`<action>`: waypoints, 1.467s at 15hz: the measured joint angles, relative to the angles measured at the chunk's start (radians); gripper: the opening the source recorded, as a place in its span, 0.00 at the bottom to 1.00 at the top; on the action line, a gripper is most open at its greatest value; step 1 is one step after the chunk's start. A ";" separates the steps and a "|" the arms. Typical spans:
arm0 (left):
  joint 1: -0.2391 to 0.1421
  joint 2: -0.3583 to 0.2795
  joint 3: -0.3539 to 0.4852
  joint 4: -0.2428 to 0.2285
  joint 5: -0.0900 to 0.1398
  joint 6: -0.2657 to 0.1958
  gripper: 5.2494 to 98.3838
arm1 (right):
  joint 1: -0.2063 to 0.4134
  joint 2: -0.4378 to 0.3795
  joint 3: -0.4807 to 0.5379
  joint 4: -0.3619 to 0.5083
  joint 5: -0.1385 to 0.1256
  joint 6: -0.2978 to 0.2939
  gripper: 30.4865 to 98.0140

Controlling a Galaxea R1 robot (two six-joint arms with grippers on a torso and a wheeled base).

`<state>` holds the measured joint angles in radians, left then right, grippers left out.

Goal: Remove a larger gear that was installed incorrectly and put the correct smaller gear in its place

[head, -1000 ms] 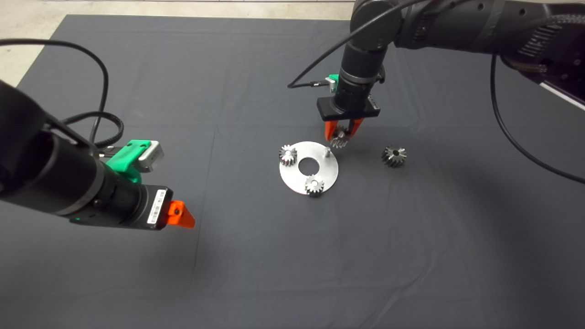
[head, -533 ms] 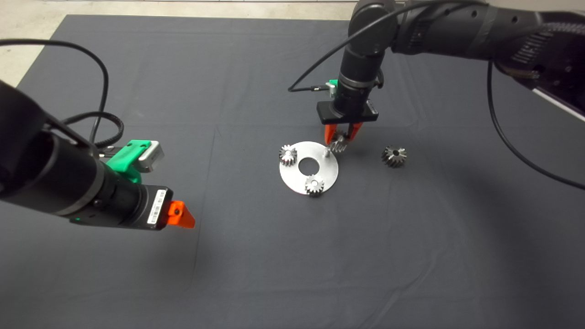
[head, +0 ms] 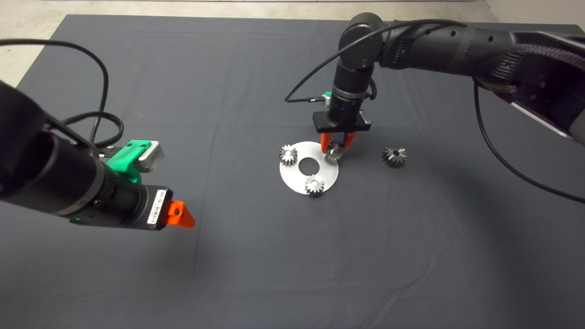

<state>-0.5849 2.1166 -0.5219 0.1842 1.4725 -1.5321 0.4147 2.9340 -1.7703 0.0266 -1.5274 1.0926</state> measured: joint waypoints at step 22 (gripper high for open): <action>0.016 0.003 -0.008 0.018 0.000 0.001 0.99 | 0.002 0.021 -0.018 -0.020 0.001 -0.012 0.12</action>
<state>-0.5689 2.1196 -0.5296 0.2025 1.4726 -1.5309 0.4166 2.9553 -1.7881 0.0070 -1.5268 1.0809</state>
